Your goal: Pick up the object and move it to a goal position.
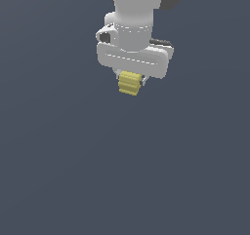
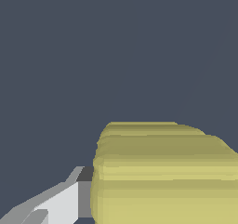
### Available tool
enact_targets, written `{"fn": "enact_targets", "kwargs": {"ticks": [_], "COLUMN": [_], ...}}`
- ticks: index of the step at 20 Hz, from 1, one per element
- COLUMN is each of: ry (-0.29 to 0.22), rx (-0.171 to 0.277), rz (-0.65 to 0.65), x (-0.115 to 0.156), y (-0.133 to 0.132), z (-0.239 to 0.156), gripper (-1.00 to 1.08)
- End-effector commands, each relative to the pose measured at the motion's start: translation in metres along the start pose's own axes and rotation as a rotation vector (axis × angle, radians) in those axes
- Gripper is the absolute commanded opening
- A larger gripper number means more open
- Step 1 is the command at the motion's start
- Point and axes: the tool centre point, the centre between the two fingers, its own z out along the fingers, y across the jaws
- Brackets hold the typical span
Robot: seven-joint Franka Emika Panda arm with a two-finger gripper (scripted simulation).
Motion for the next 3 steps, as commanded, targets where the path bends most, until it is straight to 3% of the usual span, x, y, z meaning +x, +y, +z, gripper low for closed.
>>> {"fn": "enact_targets", "kwargs": {"ticks": [1, 3], "ry": [-0.001, -0.001], "rx": [-0.001, -0.001], "rz": [0.0, -0.001], "x": [-0.0009, -0.0008], "y": [0.0, -0.0005], "z": [-0.0045, -0.0051], "gripper": [-1.0, -1.0]}}
